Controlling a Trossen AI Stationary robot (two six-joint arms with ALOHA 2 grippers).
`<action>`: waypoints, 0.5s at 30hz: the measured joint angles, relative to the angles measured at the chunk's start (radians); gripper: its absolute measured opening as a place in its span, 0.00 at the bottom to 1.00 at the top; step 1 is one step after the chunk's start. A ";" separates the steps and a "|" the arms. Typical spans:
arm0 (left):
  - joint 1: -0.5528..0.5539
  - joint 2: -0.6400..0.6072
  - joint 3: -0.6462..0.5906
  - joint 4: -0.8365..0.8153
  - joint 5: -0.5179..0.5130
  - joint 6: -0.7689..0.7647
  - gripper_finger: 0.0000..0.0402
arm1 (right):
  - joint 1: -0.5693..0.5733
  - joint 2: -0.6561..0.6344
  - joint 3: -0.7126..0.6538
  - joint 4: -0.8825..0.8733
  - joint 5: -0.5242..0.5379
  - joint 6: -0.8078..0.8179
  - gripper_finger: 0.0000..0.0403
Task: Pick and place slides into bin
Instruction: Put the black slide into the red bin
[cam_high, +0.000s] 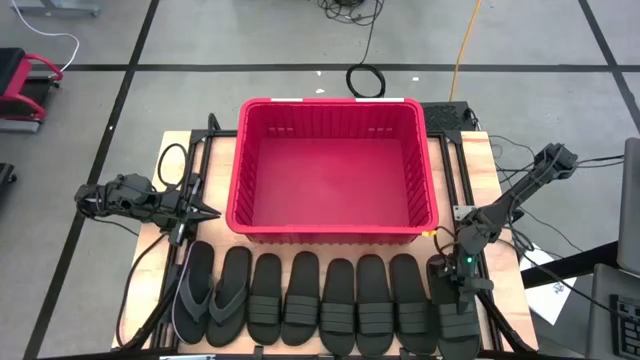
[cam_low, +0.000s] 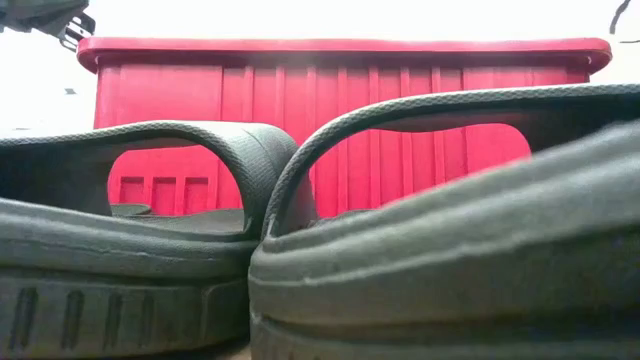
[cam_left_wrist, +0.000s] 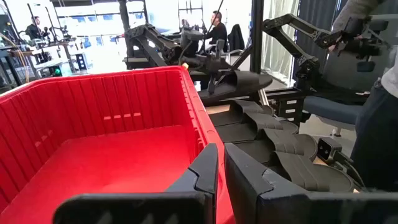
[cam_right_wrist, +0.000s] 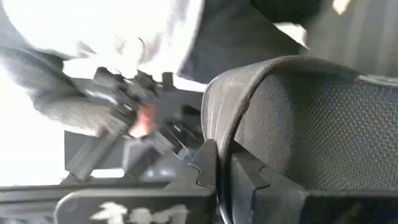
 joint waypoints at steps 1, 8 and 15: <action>0.000 0.000 0.000 -0.001 0.000 0.000 0.08 | -0.005 0.000 0.000 0.035 0.016 0.006 0.01; 0.000 0.000 0.000 0.008 0.001 -0.015 0.08 | -0.011 0.039 0.098 0.058 0.144 -0.028 0.01; 0.000 0.000 0.000 0.008 0.005 -0.052 0.08 | -0.011 0.167 0.385 -0.169 0.119 -0.142 0.01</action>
